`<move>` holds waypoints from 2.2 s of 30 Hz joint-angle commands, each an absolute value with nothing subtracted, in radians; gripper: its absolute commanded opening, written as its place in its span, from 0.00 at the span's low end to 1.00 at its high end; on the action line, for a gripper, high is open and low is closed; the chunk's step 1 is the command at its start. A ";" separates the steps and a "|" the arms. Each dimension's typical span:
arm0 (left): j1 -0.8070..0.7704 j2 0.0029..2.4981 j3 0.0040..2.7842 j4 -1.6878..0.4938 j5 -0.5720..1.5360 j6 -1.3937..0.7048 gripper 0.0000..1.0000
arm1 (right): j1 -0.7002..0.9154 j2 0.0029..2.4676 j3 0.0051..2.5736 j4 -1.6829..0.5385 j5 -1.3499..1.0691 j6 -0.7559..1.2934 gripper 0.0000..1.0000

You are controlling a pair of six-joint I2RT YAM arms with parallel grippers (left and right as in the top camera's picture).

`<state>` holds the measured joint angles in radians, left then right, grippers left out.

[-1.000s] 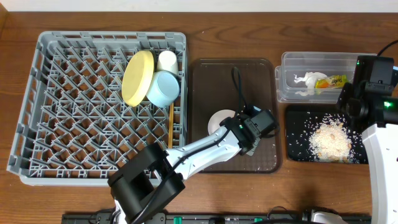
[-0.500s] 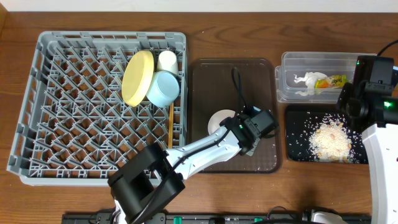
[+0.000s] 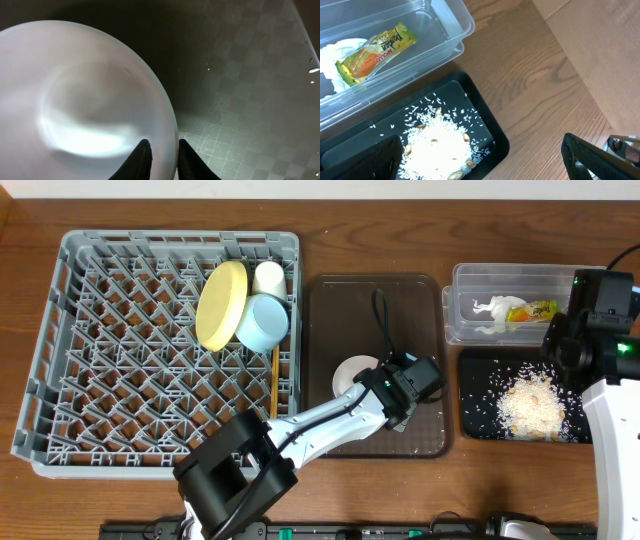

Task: Sort waste into correct bins and load items into the dishwasher rack
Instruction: 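Lower the left gripper and grasp the paper bowl rim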

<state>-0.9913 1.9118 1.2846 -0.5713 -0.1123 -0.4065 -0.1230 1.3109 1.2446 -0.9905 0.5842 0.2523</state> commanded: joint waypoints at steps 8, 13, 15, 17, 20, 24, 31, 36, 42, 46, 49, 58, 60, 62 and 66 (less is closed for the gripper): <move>-0.994 1.927 1.272 -0.574 -0.133 -0.397 0.21 | -0.134 1.298 1.249 -0.992 0.609 0.253 0.99; -0.994 1.927 1.272 -0.574 -0.133 -0.397 0.22 | -0.134 1.298 1.249 -0.992 0.609 0.254 0.99; -0.994 1.927 1.272 -0.573 -0.133 -0.397 0.22 | -0.134 1.298 1.249 -0.992 0.609 0.254 0.99; -0.994 1.927 1.272 -0.570 -0.133 -0.396 0.22 | -0.134 1.298 1.249 -0.992 0.609 0.254 0.99; -0.994 1.927 1.272 -0.567 -0.148 -0.397 0.22 | -0.134 1.298 1.249 -0.992 0.609 0.253 0.99; -0.994 1.927 1.272 -0.566 -0.174 -0.396 0.20 | -0.134 1.298 1.249 -0.991 0.609 0.253 0.99; -0.994 1.927 1.272 -0.551 -0.177 -0.392 0.07 | -0.134 1.298 1.249 -0.992 0.609 0.254 0.99; -0.994 1.927 1.272 -0.540 -0.177 -0.392 0.07 | -0.134 1.298 1.249 -0.991 0.609 0.253 0.99; -0.994 1.927 1.272 -0.540 -0.177 -0.392 0.08 | -0.134 1.298 1.249 -0.992 0.609 0.253 0.99; -0.994 1.927 1.272 -0.536 -0.177 -0.393 0.08 | -0.134 1.298 1.249 -0.992 0.609 0.254 0.99; -0.994 1.927 1.272 -0.536 -0.177 -0.392 0.13 | -0.134 1.298 1.249 -0.992 0.609 0.254 0.99; -0.994 1.927 1.272 -0.529 -0.178 -0.392 0.15 | -0.134 1.298 1.249 -0.992 0.609 0.254 0.99; -0.994 1.927 1.272 -0.524 -0.178 -0.392 0.15 | -0.134 1.298 1.249 -0.992 0.609 0.253 0.99; -0.994 1.927 1.272 -0.524 -0.178 -0.392 0.15 | -0.134 1.298 1.249 -0.992 0.609 0.253 0.99; -0.994 1.927 1.272 -0.524 -0.178 -0.392 0.15 | -0.134 1.298 1.249 -0.992 0.609 0.254 0.99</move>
<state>-0.9913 1.9114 1.2842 -0.5255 -0.1638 -0.3923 -0.1230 1.3109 1.2446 -0.9905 0.5842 0.2523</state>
